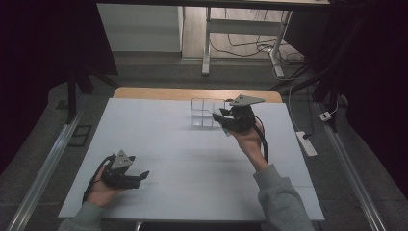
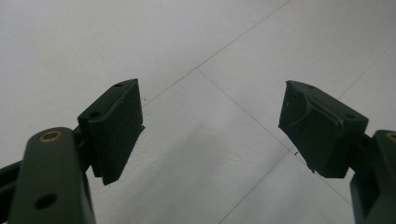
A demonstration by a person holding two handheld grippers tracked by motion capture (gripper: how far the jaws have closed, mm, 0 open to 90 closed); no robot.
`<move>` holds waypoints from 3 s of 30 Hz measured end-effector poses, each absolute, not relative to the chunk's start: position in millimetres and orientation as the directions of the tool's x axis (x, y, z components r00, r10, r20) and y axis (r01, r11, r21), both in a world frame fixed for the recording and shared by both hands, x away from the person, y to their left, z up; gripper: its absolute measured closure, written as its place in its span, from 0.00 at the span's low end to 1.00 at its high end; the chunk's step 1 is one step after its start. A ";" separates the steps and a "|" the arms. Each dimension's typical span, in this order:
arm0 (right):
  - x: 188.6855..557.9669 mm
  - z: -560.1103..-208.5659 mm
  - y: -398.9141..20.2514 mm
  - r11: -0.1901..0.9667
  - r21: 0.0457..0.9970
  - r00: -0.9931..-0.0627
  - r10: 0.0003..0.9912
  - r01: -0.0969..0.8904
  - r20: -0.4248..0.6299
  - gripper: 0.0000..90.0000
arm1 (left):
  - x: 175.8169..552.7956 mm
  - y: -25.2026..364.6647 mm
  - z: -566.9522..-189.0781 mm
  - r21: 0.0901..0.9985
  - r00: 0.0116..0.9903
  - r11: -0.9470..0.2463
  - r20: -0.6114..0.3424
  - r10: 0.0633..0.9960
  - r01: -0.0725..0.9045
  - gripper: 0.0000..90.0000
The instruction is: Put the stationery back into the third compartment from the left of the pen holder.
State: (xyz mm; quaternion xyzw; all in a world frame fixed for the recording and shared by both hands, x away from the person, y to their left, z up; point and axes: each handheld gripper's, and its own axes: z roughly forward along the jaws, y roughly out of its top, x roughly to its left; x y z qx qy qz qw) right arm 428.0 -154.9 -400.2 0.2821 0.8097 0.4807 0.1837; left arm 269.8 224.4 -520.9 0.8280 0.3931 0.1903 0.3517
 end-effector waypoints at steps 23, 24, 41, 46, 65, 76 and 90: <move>490.9 -403.9 -146.9 0.315 0.903 -0.716 0.698 0.292 -0.013 0.72 | 270.7 225.7 -521.5 0.729 0.625 -0.448 0.034 0.780 0.518 0.24; 493.3 -403.9 -146.9 0.308 0.905 -0.710 0.704 0.292 -0.010 0.72 | 270.8 226.0 -521.5 0.728 0.625 -0.448 0.035 0.780 0.518 0.24; 530.3 -409.3 -137.9 0.248 0.925 -0.682 0.731 0.286 0.015 0.71 | 271.5 226.9 -522.0 0.728 0.625 -0.447 0.033 0.780 0.520 0.24; 540.3 -410.3 -135.0 0.226 0.929 -0.669 0.743 0.292 0.029 0.71 | 272.1 227.4 -522.8 0.725 0.627 -0.450 0.032 0.779 0.522 0.24; 541.4 -421.9 -134.3 0.249 0.904 -0.645 0.763 0.348 0.039 0.52 | 273.0 229.2 -524.9 0.719 0.626 -0.452 0.030 0.779 0.528 0.24; 512.0 -422.5 -159.3 0.288 0.894 -0.711 0.701 0.343 0.048 0.50 | 272.1 230.5 -524.3 0.725 0.619 -0.444 0.031 0.785 0.527 0.24; 475.1 -430.8 -195.5 0.303 0.893 -0.739 0.672 0.332 0.047 0.49 | 271.7 229.8 -523.7 0.728 0.612 -0.438 0.033 0.790 0.528 0.24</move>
